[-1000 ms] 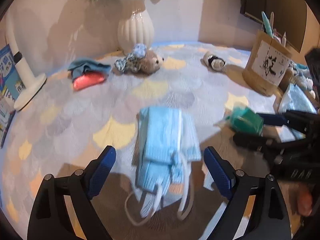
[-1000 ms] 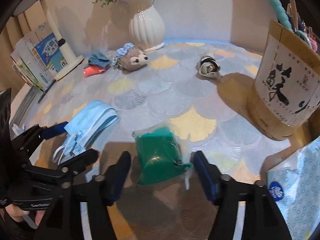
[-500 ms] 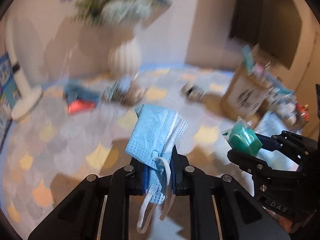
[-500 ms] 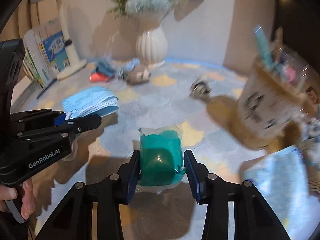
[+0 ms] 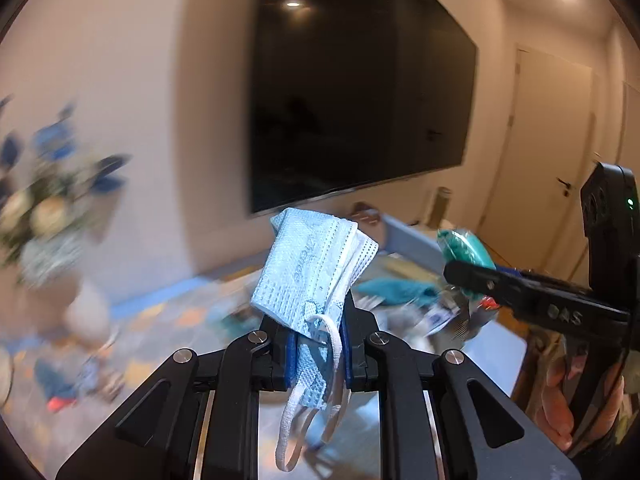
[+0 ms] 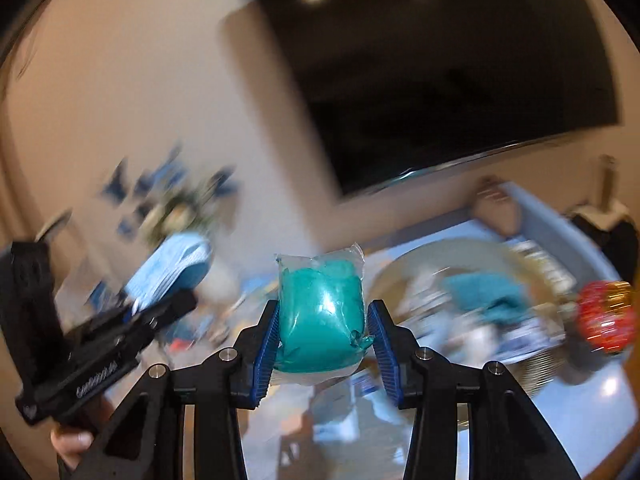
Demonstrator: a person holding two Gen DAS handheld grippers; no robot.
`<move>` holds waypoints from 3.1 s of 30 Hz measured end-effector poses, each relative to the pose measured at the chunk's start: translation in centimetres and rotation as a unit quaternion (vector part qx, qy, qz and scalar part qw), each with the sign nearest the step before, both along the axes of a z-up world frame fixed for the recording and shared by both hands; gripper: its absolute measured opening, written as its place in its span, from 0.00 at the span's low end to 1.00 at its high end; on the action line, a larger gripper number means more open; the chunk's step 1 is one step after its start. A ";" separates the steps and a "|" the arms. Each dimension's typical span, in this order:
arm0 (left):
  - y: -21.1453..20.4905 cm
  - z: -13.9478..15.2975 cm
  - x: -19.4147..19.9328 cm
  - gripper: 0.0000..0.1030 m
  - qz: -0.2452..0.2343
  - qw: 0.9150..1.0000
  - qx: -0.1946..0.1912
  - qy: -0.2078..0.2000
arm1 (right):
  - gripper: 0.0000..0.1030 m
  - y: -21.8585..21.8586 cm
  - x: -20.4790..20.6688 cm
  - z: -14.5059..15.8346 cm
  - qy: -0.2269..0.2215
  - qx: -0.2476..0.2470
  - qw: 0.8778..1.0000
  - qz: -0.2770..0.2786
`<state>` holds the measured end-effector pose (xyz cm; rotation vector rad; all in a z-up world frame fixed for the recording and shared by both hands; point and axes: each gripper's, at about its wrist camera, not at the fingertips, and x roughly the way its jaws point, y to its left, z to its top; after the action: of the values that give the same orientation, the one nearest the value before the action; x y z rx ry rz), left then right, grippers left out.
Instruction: Organize soft objects
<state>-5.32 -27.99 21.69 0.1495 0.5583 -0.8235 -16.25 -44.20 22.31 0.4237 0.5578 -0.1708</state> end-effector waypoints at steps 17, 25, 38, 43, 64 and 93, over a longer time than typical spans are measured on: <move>-10.5 -6.6 4.1 0.50 -0.062 0.990 -0.002 0.123 | 0.64 -12.1 3.3 -6.9 0.095 0.049 0.987 -0.118; -6.2 -6.1 3.0 0.84 -0.063 0.988 -0.046 0.132 | 0.65 -11.3 0.7 -7.7 0.095 0.073 0.985 -0.124; 13.4 -4.1 -0.7 0.88 0.091 0.992 -0.068 0.061 | 0.82 1.9 1.6 -4.2 0.068 0.027 0.997 -0.004; 21.4 -5.0 -0.4 0.95 0.196 0.978 -0.064 0.043 | 0.82 9.9 3.6 -4.2 0.061 0.003 0.995 0.080; 30.4 -20.5 4.6 0.95 0.364 0.916 0.030 0.164 | 0.93 24.9 10.8 -20.5 0.213 -0.115 0.951 0.193; 26.7 -17.2 6.1 0.99 0.271 0.948 0.057 0.156 | 1.00 24.8 13.0 -20.3 0.258 -0.106 0.943 0.180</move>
<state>0.79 -1.33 4.47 -0.0333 0.8977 -0.2749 -3.23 -19.37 1.99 0.0541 1.1106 0.0152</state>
